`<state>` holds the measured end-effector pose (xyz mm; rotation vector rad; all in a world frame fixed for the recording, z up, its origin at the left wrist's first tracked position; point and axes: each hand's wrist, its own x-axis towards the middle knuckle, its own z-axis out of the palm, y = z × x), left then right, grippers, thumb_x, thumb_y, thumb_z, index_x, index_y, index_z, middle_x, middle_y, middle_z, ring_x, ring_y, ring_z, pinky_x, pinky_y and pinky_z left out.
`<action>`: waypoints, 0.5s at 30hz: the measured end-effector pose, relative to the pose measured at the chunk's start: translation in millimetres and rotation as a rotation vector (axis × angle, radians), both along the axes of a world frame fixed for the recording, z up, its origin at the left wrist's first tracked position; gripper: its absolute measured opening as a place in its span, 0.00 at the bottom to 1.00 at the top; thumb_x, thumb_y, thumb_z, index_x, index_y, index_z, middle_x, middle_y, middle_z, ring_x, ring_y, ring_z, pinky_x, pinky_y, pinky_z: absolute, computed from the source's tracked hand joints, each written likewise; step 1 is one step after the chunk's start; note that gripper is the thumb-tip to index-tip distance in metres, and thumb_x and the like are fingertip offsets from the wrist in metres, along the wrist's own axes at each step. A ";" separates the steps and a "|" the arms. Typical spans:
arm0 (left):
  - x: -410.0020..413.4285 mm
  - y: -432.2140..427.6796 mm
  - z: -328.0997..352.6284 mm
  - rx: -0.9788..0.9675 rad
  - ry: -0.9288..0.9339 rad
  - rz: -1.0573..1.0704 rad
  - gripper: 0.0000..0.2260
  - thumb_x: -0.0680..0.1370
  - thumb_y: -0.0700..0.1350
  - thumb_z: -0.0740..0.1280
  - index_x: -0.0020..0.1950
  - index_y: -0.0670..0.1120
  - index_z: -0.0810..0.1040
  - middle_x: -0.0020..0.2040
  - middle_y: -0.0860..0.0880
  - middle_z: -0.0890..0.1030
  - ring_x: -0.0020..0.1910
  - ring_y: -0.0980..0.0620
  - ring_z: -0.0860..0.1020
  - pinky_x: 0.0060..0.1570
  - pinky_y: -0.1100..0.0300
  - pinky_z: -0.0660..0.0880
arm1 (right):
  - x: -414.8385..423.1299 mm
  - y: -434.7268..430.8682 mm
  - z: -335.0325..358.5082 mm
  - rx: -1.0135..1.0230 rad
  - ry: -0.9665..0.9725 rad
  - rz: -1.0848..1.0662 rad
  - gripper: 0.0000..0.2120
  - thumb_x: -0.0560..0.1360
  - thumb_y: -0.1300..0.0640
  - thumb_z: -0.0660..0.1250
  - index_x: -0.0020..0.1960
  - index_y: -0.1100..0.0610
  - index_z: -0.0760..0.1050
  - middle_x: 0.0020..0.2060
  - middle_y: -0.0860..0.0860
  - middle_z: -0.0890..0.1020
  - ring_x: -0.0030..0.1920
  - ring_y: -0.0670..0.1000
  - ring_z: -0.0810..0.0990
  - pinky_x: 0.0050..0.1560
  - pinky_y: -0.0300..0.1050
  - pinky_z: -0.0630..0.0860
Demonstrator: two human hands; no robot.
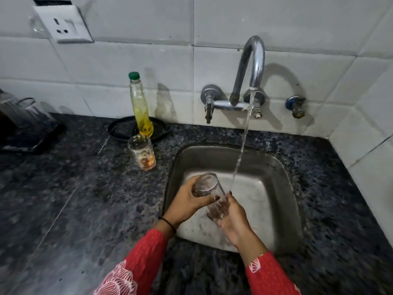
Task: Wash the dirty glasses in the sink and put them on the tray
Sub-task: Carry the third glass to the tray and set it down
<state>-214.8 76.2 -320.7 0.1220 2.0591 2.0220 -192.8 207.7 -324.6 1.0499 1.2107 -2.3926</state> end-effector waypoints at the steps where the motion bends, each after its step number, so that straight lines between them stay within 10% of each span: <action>1: 5.4 -1.0 3.2 0.001 0.012 0.033 0.26 0.67 0.35 0.76 0.63 0.42 0.74 0.56 0.46 0.81 0.55 0.53 0.80 0.56 0.60 0.77 | 1.9 -1.2 -1.5 0.101 0.016 0.044 0.15 0.81 0.51 0.56 0.46 0.61 0.74 0.34 0.55 0.74 0.33 0.53 0.76 0.39 0.49 0.75; 6: 21.2 -18.8 12.5 -0.057 0.069 0.140 0.24 0.65 0.38 0.78 0.58 0.51 0.76 0.53 0.51 0.82 0.52 0.59 0.80 0.54 0.64 0.76 | 17.2 -3.0 -15.5 0.896 0.268 0.335 0.11 0.75 0.60 0.61 0.55 0.49 0.70 0.58 0.53 0.77 0.54 0.52 0.77 0.56 0.53 0.76; 11: 20.4 -50.6 29.4 -0.053 0.108 0.175 0.26 0.65 0.39 0.79 0.60 0.51 0.75 0.56 0.52 0.82 0.56 0.58 0.80 0.55 0.63 0.76 | 18.3 -39.6 2.7 1.219 0.565 0.547 0.33 0.68 0.63 0.70 0.70 0.51 0.63 0.68 0.50 0.67 0.67 0.53 0.66 0.65 0.49 0.68; 15: 12.2 -85.5 49.9 -0.043 0.174 0.194 0.28 0.65 0.38 0.79 0.61 0.53 0.74 0.58 0.54 0.80 0.58 0.61 0.78 0.57 0.66 0.74 | 1.7 -82.7 25.1 1.268 0.693 0.423 0.32 0.69 0.60 0.72 0.70 0.50 0.64 0.68 0.50 0.69 0.68 0.53 0.67 0.63 0.46 0.68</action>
